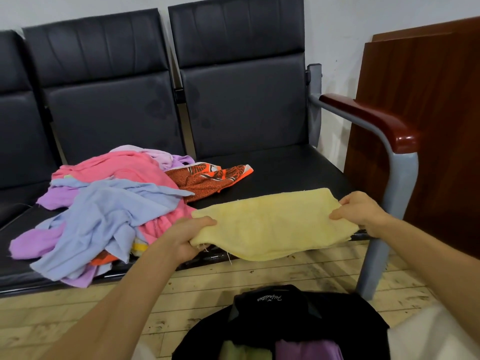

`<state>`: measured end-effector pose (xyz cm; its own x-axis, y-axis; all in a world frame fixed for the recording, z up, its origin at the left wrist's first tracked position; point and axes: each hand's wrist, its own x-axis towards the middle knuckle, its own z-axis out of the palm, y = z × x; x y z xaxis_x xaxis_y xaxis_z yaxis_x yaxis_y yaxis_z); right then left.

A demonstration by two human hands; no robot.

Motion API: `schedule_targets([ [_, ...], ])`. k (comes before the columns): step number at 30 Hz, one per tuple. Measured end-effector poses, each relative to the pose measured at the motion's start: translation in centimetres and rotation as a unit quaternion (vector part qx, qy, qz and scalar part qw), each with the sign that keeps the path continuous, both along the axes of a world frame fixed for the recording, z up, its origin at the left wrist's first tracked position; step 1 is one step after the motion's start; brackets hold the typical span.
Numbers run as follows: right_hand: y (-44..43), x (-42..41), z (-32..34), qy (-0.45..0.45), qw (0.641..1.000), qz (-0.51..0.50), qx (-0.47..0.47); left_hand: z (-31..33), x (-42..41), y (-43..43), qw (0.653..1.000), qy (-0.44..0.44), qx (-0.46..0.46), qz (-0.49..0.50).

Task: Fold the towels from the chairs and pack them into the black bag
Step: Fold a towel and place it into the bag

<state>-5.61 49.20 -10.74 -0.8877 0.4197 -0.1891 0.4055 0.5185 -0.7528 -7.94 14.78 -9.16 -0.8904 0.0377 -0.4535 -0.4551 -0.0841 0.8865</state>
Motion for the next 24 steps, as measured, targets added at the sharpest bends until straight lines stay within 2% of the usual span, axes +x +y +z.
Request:
schedule_targets([
  [4, 0.6, 0.8, 0.7, -0.044, 0.978, -0.024, -0.201, 0.5, 0.4, -0.6, 0.998, 0.001, 0.066, 0.012],
  [6, 0.5, 1.1, 1.3, -0.046, 0.966, -0.014, -0.253, 0.8, 0.5, -0.6, 0.996, 0.022, 0.077, 0.028],
  [8, 0.4, 1.1, 1.6, -0.05, 0.964, 0.002, -0.263, 1.4, 0.5, 0.0, 0.995, 0.053, 0.064, 0.054],
  [12, 0.7, 1.0, 1.0, -0.071, 0.963, 0.014, -0.261, 2.9, -0.1, 2.8, 0.993, 0.098, -0.045, 0.053],
  [15, 0.1, 0.7, 0.7, -0.073, 0.975, 0.034, -0.208, 4.1, -0.5, 5.3, 0.994, 0.098, -0.02, 0.054],
  [18, -0.6, 0.2, 0.7, -0.051, 0.984, 0.047, -0.161, 5.2, -0.7, 7.3, 0.994, 0.102, -0.035, 0.027],
  [24, -1.0, 0.1, 1.4, -0.02, 0.978, -0.007, -0.207, 6.6, -0.1, 11.6, 0.987, 0.125, -0.081, -0.052],
])
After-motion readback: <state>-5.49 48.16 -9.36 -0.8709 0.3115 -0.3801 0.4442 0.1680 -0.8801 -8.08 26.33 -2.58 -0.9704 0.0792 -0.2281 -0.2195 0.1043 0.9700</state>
